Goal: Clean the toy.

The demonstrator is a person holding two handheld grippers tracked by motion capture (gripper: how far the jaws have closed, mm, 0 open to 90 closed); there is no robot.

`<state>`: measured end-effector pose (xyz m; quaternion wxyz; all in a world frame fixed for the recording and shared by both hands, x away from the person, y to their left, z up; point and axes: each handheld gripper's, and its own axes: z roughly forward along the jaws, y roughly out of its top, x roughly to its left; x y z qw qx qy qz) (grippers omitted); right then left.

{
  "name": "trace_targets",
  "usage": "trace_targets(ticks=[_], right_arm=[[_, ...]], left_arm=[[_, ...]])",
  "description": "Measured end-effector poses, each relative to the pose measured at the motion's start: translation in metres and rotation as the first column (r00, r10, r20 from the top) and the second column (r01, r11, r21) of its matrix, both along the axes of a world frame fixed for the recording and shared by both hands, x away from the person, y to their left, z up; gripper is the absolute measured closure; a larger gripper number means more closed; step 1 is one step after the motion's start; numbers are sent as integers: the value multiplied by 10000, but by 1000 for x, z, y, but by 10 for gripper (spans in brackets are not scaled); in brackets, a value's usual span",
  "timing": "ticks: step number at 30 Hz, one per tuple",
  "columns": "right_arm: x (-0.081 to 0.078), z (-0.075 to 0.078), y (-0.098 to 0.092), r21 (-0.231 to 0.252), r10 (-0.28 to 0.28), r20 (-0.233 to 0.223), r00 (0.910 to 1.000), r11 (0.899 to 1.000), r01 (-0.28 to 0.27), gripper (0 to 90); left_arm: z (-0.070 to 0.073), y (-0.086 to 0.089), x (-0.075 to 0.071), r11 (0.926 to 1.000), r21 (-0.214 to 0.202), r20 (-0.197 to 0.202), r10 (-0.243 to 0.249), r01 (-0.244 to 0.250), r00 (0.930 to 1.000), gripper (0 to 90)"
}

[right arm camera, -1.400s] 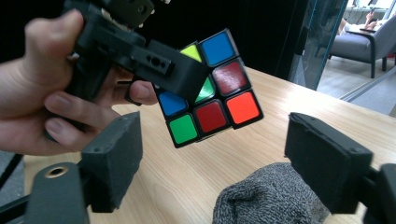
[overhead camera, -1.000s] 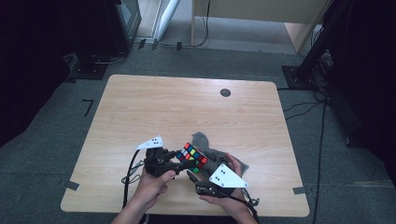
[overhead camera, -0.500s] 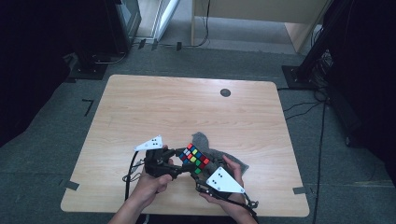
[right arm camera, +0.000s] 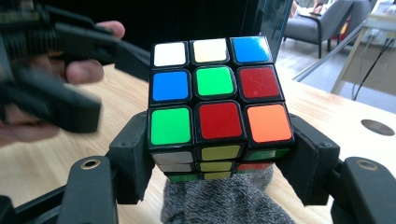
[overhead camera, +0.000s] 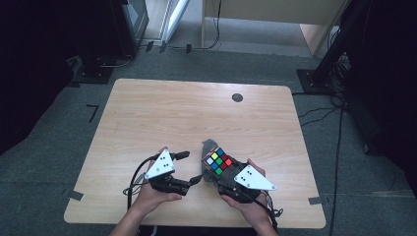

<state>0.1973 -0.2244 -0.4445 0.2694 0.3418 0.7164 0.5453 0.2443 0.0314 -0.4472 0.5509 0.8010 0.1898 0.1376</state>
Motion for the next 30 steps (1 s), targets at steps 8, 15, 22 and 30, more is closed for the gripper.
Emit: trace_targets(ticks=[8, 15, 22, 30], right_arm=[[-2, 8, 6, 940, -26, -1175, 9931, 9955, 137, 343], [-6, 7, 20, 1052, 51, -1677, 9858, 9944, 128, 342], [-6, 4, 27, 1239, 253, -2299, 9729, 9923, 35, 342], [-3, 3, 27, 1411, 300, -2530, 9670, 9900, 62, 311]], left_arm=[[-10, -18, -14, 9927, 1187, 1317, 35, -193, 9913, 139], [-14, -26, -19, 9902, 1372, 1583, 55, -275, 9874, 143], [-15, -25, -25, 9908, 1244, 2273, 232, -527, 9736, 260], [-17, -23, -23, 9897, 1244, 2268, 411, -708, 9731, 332]])
